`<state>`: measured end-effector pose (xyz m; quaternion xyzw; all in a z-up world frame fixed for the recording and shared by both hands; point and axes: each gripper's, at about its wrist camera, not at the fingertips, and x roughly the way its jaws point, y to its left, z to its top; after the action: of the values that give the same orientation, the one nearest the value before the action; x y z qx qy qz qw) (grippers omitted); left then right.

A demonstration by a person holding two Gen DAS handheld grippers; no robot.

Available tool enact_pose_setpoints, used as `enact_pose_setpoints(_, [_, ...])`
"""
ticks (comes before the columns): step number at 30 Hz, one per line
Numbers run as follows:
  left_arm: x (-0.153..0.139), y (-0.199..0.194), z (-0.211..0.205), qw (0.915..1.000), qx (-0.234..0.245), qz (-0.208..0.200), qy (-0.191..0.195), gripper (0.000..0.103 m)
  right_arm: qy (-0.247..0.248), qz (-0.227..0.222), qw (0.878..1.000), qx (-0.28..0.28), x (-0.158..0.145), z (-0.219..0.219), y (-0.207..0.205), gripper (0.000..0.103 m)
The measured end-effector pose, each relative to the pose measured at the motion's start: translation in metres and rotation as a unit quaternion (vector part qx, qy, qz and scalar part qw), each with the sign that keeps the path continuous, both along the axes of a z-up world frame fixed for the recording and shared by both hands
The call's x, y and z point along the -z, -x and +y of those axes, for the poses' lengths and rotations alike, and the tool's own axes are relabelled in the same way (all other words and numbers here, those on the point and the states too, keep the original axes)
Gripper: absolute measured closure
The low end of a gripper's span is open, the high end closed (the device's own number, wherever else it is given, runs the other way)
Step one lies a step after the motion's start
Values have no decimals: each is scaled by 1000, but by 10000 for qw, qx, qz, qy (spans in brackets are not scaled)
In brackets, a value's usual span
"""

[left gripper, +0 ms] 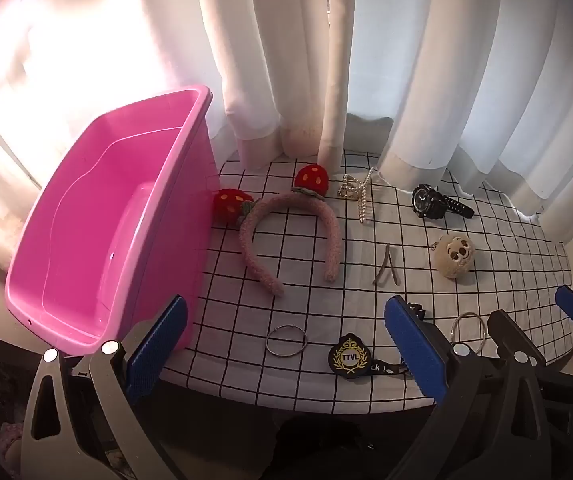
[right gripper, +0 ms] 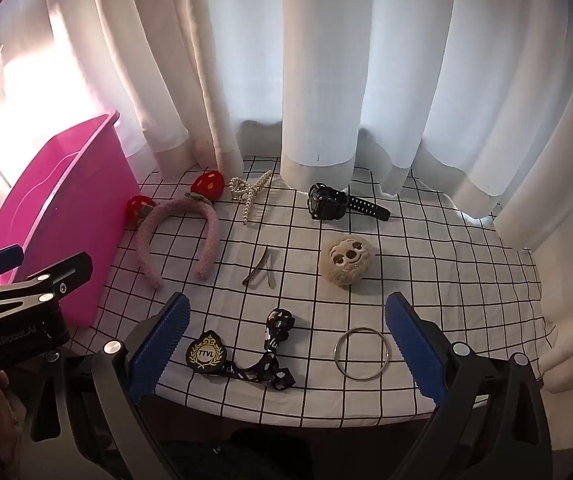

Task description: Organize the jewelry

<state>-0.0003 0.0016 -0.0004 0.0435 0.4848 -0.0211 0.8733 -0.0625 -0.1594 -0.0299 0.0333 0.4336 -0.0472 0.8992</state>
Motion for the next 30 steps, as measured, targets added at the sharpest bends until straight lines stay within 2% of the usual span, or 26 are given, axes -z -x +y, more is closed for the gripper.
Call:
enact_pose_setpoints(5, [-4,1,6,10000,-86,-3,7,6,10,-3,10000,21,-1,-2,1,10])
enact_pose_setpoints(9, [-4,-2,0,9999,-47,21,-139,6,12,-2,10000,32,-2,-1,2,10])
enact_pose_setpoints(30, [-8,-11,12,9998,-133,28,-167,6,-52,-20,10000,39,-4,-2,4,9])
